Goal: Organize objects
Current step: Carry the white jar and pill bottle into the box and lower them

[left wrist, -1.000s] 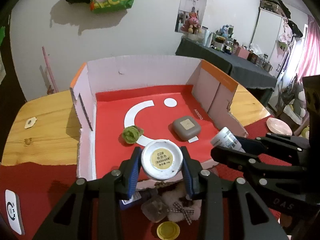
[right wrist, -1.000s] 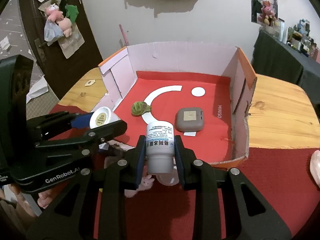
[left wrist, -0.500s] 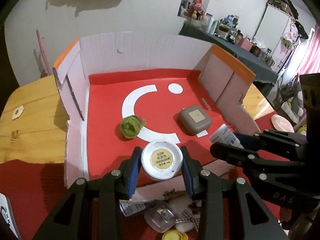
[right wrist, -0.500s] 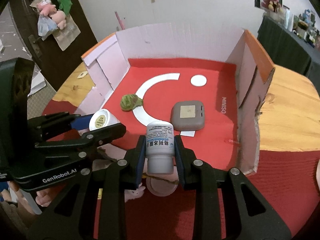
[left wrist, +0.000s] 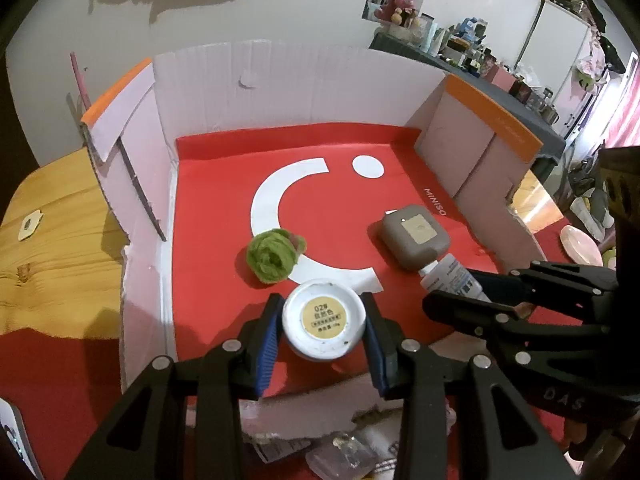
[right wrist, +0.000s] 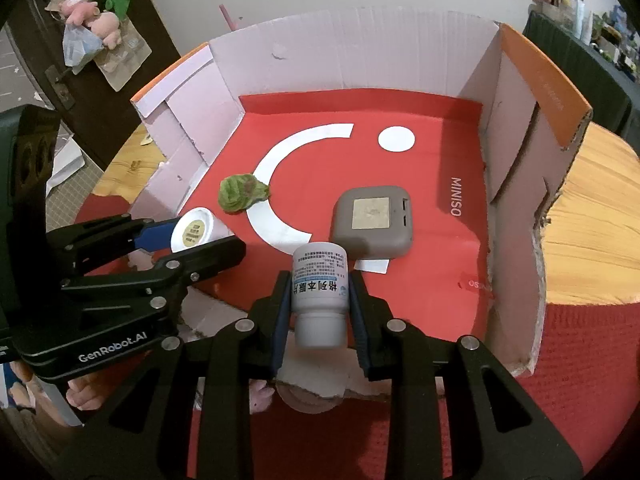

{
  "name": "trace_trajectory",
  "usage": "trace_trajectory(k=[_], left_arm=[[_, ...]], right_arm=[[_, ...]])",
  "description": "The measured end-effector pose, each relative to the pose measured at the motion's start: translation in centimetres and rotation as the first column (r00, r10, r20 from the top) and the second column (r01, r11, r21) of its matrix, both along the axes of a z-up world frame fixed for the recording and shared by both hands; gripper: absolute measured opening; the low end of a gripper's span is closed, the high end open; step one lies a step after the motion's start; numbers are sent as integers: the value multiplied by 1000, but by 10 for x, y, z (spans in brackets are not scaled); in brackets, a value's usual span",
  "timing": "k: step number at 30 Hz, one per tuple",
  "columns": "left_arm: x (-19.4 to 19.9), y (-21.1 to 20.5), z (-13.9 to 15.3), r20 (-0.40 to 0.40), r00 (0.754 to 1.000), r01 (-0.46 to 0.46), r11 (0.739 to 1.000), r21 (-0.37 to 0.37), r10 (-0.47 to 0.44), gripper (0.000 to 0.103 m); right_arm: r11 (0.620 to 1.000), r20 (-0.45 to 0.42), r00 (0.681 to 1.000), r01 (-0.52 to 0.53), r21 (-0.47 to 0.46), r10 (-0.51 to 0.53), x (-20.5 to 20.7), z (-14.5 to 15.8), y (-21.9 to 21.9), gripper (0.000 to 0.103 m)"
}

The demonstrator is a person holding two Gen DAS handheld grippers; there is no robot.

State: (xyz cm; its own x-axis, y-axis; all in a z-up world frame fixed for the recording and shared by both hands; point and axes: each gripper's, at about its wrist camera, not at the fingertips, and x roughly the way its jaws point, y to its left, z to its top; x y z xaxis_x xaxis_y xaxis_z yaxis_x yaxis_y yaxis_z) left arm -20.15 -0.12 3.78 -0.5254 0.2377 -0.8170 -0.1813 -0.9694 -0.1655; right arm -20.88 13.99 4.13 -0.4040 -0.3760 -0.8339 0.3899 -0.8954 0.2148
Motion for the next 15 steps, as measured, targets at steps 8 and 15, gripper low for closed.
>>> trace_trajectory(k=[8, 15], left_arm=[[-9, -2, -7, 16, 1000, -9, 1000, -11, 9, 40], [-13, -4, -8, 16, 1000, -17, 1000, -11, 17, 39]], right_arm=[[1000, 17, 1000, 2, 6, -2, -8, -6, 1, 26], [1000, 22, 1000, 2, 4, -2, -13, -10, 0, 26]])
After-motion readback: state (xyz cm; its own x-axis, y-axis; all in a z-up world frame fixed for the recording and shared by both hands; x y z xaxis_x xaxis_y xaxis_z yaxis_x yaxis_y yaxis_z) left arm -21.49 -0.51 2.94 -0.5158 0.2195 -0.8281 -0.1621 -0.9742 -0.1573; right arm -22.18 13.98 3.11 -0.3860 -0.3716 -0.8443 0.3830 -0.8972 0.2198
